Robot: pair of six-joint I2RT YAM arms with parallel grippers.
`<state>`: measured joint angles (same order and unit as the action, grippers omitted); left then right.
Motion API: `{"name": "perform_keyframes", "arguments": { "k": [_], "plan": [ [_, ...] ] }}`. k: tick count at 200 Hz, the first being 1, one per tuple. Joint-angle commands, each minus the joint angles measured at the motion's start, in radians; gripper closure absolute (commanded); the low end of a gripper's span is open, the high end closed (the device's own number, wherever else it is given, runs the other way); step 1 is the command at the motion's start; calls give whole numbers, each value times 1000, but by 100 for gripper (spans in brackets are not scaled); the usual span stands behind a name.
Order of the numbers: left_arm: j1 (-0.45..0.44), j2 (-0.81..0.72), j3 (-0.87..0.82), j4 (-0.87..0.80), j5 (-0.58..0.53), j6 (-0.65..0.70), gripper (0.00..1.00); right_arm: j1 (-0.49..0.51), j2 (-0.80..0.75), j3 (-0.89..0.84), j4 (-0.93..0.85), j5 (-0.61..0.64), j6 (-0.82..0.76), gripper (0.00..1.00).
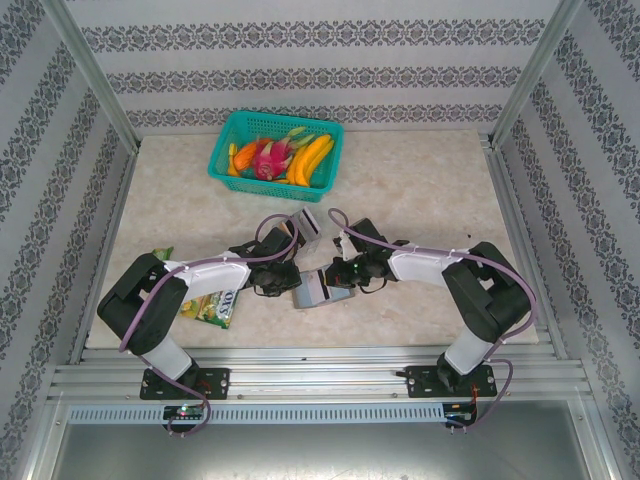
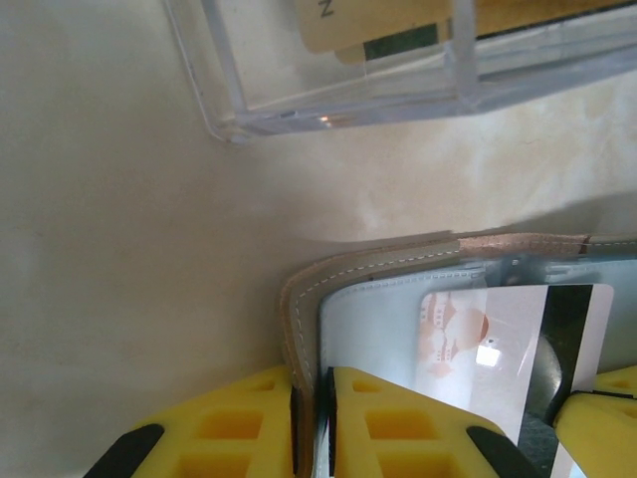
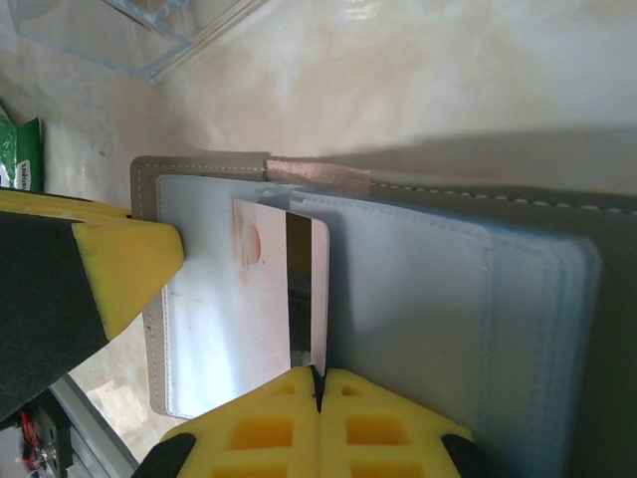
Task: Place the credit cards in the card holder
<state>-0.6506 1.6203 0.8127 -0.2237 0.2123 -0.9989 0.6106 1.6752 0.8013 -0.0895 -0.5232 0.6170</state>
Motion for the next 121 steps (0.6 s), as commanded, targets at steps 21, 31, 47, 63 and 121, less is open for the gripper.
{"name": "perform_keyframes", "arguments": {
  "k": [21, 31, 47, 63, 121],
  "plan": [
    [1, -8, 11, -8, -9, 14, 83, 38, 40, 27, -23, -22, 11, 100],
    [1, -11, 10, -9, -9, 14, 82, 48, 48, 34, -21, -18, 17, 100],
    [2, -13, 7, -8, -10, 14, 82, 62, 58, 53, -38, 0, 23, 100],
    [2, -15, 7, -8, -9, 13, 83, 70, 60, 66, -59, 15, 29, 98],
    [1, -30, 3, -10, -13, 14, 82, 62, 11, 85, -176, 109, -4, 82]
  ]
}}
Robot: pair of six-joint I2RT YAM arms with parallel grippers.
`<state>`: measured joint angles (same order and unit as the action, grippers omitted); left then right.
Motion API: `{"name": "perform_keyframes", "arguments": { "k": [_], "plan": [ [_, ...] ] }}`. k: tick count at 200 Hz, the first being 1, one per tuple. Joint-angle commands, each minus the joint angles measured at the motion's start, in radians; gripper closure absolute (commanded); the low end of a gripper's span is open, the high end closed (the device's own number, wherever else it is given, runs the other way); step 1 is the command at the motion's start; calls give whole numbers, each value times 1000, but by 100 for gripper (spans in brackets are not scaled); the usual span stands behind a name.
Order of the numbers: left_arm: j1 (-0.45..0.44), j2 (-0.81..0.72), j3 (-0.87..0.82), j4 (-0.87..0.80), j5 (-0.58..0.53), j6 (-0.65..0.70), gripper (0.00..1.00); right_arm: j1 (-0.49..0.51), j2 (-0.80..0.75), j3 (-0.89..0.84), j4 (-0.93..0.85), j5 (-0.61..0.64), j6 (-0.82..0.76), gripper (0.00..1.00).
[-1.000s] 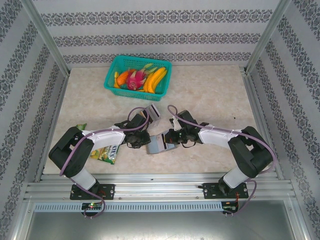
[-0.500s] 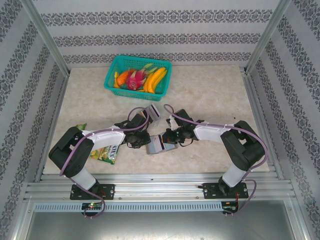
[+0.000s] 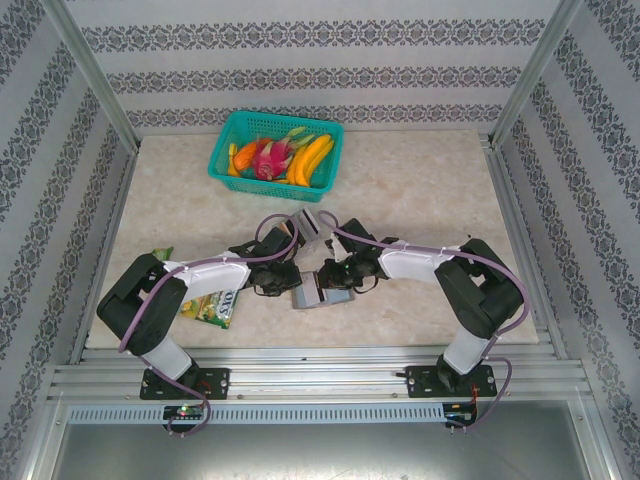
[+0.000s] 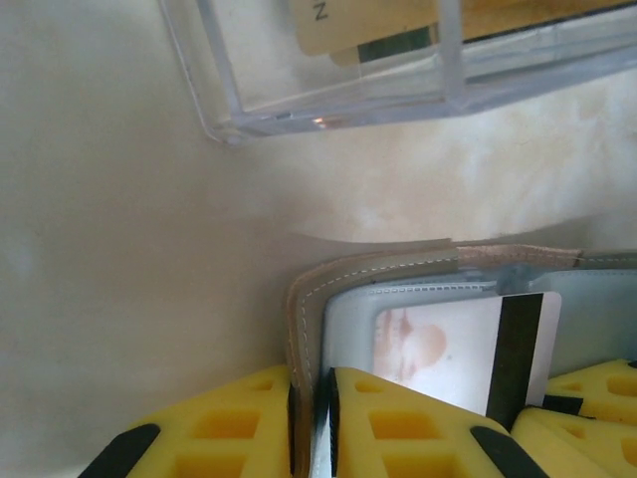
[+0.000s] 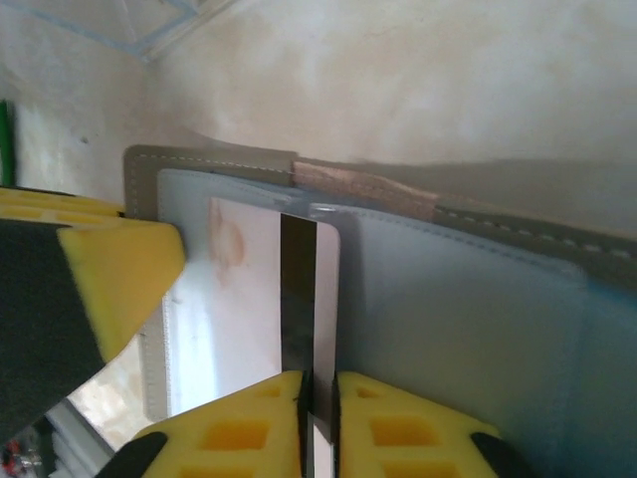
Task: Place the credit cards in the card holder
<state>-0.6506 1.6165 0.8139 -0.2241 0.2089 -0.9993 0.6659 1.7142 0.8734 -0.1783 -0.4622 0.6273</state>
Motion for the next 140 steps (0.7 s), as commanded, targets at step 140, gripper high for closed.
{"name": "perform_keyframes", "arguments": {
  "k": [140],
  "plan": [
    [2, -30, -8, 19, 3, 11, 82, 61, 63, 86, -17, -43, 32, 82]
  ]
}}
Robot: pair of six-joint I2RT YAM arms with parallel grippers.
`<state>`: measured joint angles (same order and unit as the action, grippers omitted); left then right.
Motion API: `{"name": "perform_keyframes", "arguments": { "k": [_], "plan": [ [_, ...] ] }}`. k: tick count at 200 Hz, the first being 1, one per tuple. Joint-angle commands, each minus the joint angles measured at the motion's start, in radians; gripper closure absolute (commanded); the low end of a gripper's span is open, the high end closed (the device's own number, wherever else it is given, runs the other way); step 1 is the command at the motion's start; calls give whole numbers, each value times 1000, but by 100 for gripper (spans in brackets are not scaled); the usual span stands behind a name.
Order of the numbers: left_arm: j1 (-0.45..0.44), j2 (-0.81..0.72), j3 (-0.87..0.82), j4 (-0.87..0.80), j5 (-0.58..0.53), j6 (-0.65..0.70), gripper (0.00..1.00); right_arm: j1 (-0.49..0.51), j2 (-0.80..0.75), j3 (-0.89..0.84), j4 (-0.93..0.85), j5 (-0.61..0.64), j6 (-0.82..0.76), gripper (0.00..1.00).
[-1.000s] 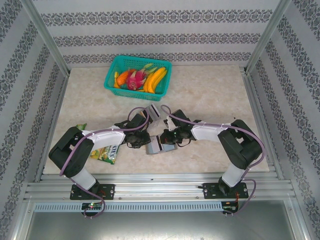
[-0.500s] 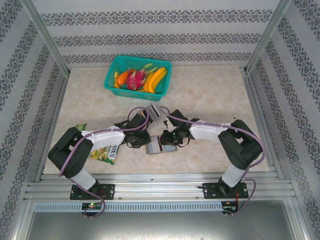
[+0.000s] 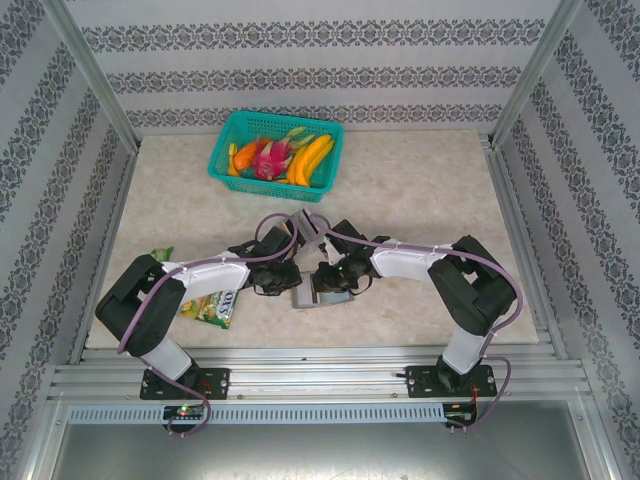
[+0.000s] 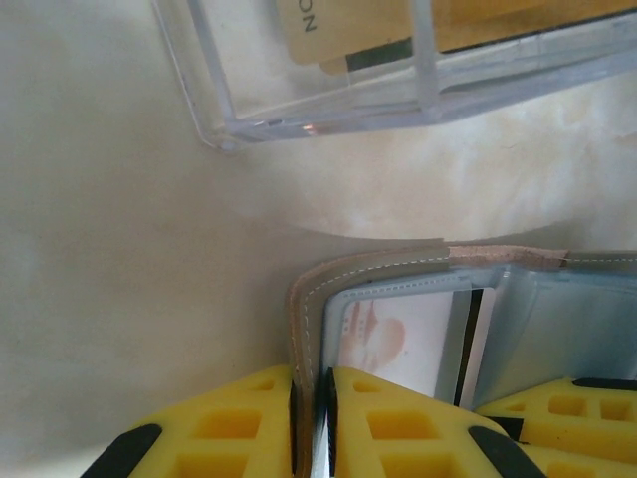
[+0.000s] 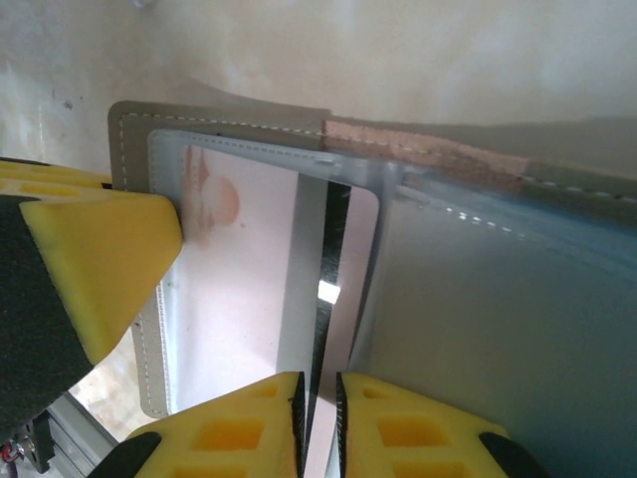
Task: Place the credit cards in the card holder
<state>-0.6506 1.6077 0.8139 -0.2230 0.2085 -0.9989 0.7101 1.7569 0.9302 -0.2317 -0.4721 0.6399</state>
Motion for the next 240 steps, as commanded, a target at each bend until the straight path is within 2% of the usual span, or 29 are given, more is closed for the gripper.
{"name": "perform_keyframes", "arguments": {
  "k": [1, 69, 106, 119, 152, 185, 225, 240],
  "plan": [
    [2, -22, -8, 17, 3, 11, 83, 17, 21, 30, 36, -33, 19, 82],
    [2, -34, -18, 14, -5, 14, 82, -1, 2, -7, 115, -31, 38, 79],
    [2, -40, -15, -1, -18, 23, 82, -11, 1, -12, 161, -80, 42, 78],
    [2, -41, -11, -17, -28, 27, 84, -12, -23, -10, 115, -37, 28, 74],
    [2, -66, -3, -75, -76, 43, 85, -24, -102, 27, -83, 155, -42, 73],
    [6, -98, -2, -90, -91, 55, 77, -33, -140, 75, -176, 242, -79, 74],
    [6, -105, 4, -108, -101, 59, 70, -34, -125, 110, -190, 244, -87, 73],
    [6, -115, 3, -106, -99, 59, 64, -27, -119, 119, -185, 241, -84, 74]
  ]
}}
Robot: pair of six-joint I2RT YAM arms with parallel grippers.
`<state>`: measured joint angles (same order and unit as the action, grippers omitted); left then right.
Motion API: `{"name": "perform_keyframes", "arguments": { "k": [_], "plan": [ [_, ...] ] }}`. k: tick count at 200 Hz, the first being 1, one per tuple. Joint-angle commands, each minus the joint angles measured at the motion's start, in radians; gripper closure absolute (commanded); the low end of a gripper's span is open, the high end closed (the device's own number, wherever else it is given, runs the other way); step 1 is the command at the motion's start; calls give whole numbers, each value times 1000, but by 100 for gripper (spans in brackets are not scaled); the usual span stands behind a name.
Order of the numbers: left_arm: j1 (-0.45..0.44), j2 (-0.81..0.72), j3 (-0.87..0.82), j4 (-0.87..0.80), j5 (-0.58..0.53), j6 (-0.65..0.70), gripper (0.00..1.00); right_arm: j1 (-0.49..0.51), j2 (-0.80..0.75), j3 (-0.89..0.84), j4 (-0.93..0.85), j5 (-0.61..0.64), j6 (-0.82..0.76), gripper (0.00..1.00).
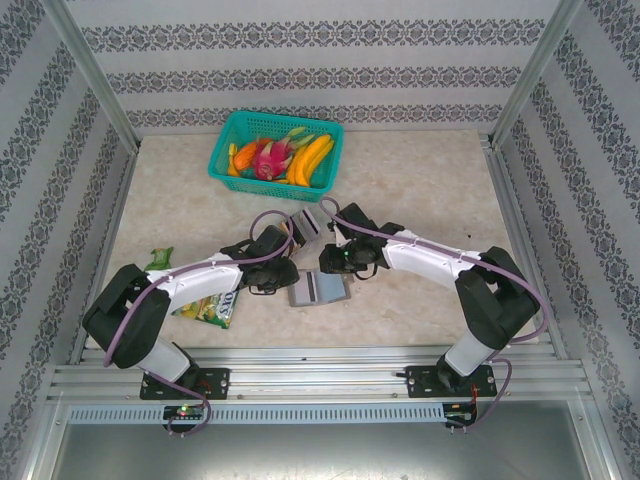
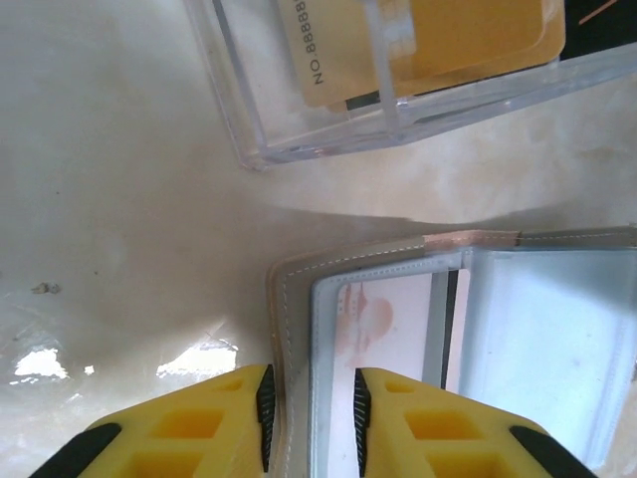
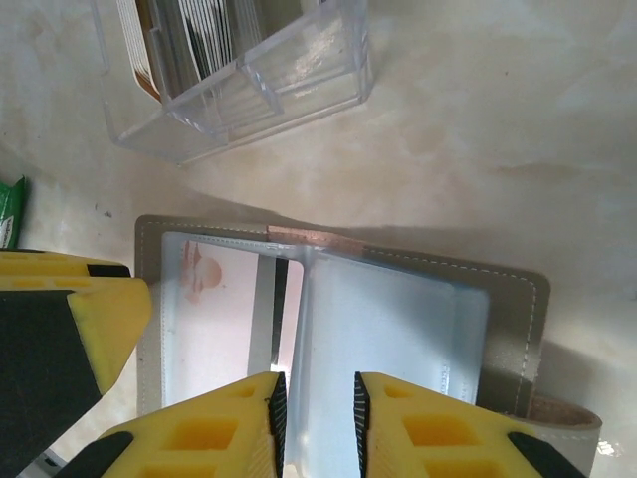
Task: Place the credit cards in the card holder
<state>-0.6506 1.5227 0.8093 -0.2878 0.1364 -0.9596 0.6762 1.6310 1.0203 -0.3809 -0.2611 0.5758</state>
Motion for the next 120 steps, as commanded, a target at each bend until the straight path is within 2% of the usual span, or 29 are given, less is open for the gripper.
{"name": "perform_keyframes", "arguments": {
  "k": [1, 15, 32, 77, 95, 104, 120],
  "plan": [
    [6, -31, 7, -41, -27, 19, 63, 7, 7, 29, -35, 30, -20, 74],
    [6, -52, 5, -42, -31, 16, 57, 14, -1, 34, -31, 39, -22, 73],
    [6, -85, 5, -46, -45, 13, 54, 17, -12, 42, -30, 50, -24, 73],
    [18, -116, 50, -87, -67, 28, 53, 14, -41, 104, -59, 87, -47, 73],
    [57, -110, 68, -76, -46, 23, 53, 12, -47, 139, -74, 160, -70, 73],
    [84, -105, 74, -59, -23, 15, 53, 9, -44, 161, -75, 180, -85, 68],
    [132, -89, 91, -40, -1, -2, 49, 4, -5, 233, -116, 197, -122, 67]
  ]
}}
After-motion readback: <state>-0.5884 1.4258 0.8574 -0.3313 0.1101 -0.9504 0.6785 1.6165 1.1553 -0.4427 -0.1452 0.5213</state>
